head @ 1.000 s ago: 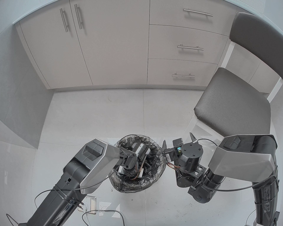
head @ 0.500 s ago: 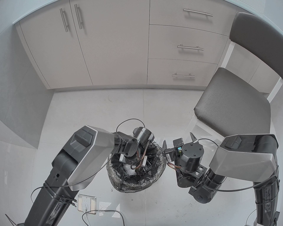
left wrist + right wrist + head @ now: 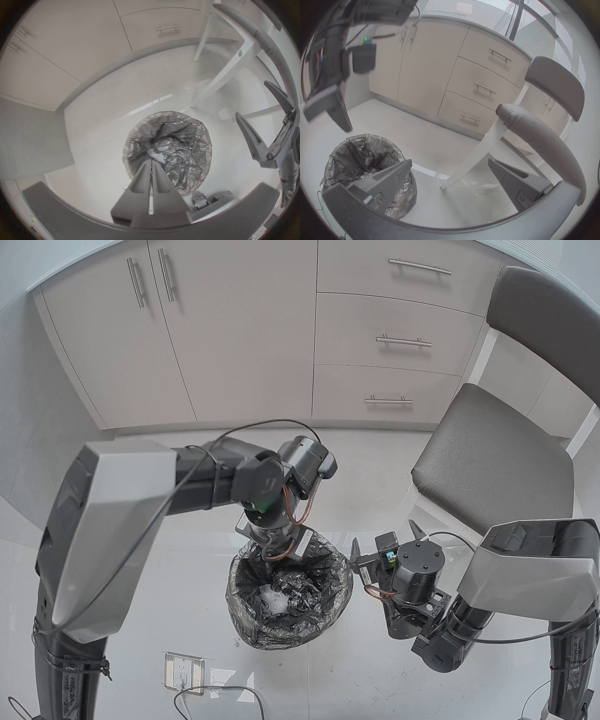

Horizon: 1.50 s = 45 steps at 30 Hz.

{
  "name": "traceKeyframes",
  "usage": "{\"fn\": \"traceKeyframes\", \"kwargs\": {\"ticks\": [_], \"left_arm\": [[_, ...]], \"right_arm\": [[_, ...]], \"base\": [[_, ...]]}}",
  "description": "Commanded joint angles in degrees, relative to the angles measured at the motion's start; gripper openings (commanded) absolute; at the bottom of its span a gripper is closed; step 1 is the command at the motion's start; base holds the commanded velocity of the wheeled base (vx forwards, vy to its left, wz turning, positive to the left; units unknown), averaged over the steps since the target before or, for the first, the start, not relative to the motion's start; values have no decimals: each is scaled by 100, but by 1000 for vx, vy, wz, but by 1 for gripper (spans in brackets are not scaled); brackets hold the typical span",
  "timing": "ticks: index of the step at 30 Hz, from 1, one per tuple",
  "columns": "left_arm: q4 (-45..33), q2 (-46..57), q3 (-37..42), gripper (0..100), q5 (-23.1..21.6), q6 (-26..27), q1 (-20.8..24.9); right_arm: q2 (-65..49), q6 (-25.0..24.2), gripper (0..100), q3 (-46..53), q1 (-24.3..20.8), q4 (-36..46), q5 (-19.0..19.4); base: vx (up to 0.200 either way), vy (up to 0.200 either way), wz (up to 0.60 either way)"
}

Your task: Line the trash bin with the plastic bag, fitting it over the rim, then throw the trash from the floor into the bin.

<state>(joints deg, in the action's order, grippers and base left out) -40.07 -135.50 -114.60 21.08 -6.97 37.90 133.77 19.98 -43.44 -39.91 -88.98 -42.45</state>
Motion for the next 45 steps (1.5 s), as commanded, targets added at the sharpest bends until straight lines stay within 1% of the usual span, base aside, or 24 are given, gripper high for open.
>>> {"fn": "traceKeyframes", "kwargs": {"ticks": [1, 7, 9, 10, 12, 15, 16, 20, 21, 22, 25, 26, 27, 28, 29, 30, 32, 33, 36, 37, 39, 40, 43, 45], "left_arm": [[-229, 674, 1, 0, 327, 73, -55], [-546, 1201, 1, 0, 353, 152, -90], [-1161, 1535, 1, 0, 450, 407, -107], [-1565, 1729, 1, 0, 617, 522, -134], [-1759, 1816, 1, 0, 696, 539, -151], [-2928, 2397, 1, 0, 951, 530, -318], [-3121, 2502, 1, 0, 960, 530, -362], [-4281, 3293, 1, 0, 968, 557, -723], [-4281, 3293, 1, 0, 968, 557, -723], [-4597, 3645, 1, 0, 968, 574, -925], [-4993, 4321, 1, 0, 977, 636, -1487], [-4993, 4365, 1, 0, 977, 636, -1522], [-4975, 4857, 1, 0, 968, 671, -1900], [-4967, 5007, 1, 0, 968, 680, -1988], [-4958, 5552, 1, 0, 968, 732, -2243], [-4967, 5903, 1, 0, 968, 750, -2296], [-4967, 6290, 1, 0, 968, 750, -2305], [-4949, 7028, 1, 0, 960, 750, -2322], [-4949, 8136, 1, 0, 924, 732, -2472], [-4949, 8136, 1, 0, 924, 732, -2472], [-4905, 9147, 1, 0, 907, 662, -3140], [-4817, 9463, 1, 0, 898, 601, -3351], [-4299, 10307, 975, 0, 898, 398, -3649], [-3921, 10957, 1854, 0, 898, 407, -3816]], "right_arm": [[-510, 15, 100, 397, 98, -102, 0], [-1230, 155, 100, 1021, 326, -102, -9], [-1749, 270, 100, 1285, 546, -102, -9], [-2039, 313, 100, 1399, 678, -102, -9], [-2171, 331, 100, 1461, 730, -102, -18], [-2909, 393, 100, 1812, 941, -102, -44], [-3058, 454, 100, 1874, 968, -102, -44], [-4359, 1087, 100, 2164, 1179, -102, 0], [-4359, 1087, 100, 2164, 1179, -102, 0], [-4966, 1421, 100, 2137, 1258, -102, 17], [-6064, 2027, 100, 2041, 1803, -102, 114], [-6117, 2045, 100, 2032, 1847, -102, 123], [-6627, 2186, 100, 1988, 2269, -41, 272], [-6776, 2203, 100, 1970, 2383, 21, 334], [-7321, 2212, 100, 1891, 2682, 373, 439], [-7681, 2212, 100, 1856, 2796, 707, 448], [-8086, 2212, 100, 1839, 2866, 1102, 448], [-8789, 2203, 100, 1803, 2928, 1875, 448], [-9914, 2177, 100, 1742, 3086, 3361, 457], [-9914, 2177, 100, 1742, 3086, 3361, 457], [-10977, 2159, 100, 1716, 3411, 4811, 492], [-11303, 2159, 100, 1707, 3517, 5207, 509], [-12076, 2106, 100, 1689, 3701, 6059, 518], [-12586, 2045, 100, 1716, 3745, 6534, 518]], "base": [[0, 0, 0], [0, 0, 0], [0, 0, 0], [0, 0, 0], [0, 0, 0], [0, 0, 0], [0, 0, 0], [0, 0, 0], [0, 0, 0], [0, 0, 0], [0, 0, 0], [0, 0, 0], [0, 0, 0], [0, 0, 0], [0, 0, 0], [0, 0, 0], [0, 0, 0], [0, 0, 0], [0, 0, 0], [0, 0, 0], [0, 0, 0], [0, 0, 0], [0, 0, 0], [0, 0, 0]]}}
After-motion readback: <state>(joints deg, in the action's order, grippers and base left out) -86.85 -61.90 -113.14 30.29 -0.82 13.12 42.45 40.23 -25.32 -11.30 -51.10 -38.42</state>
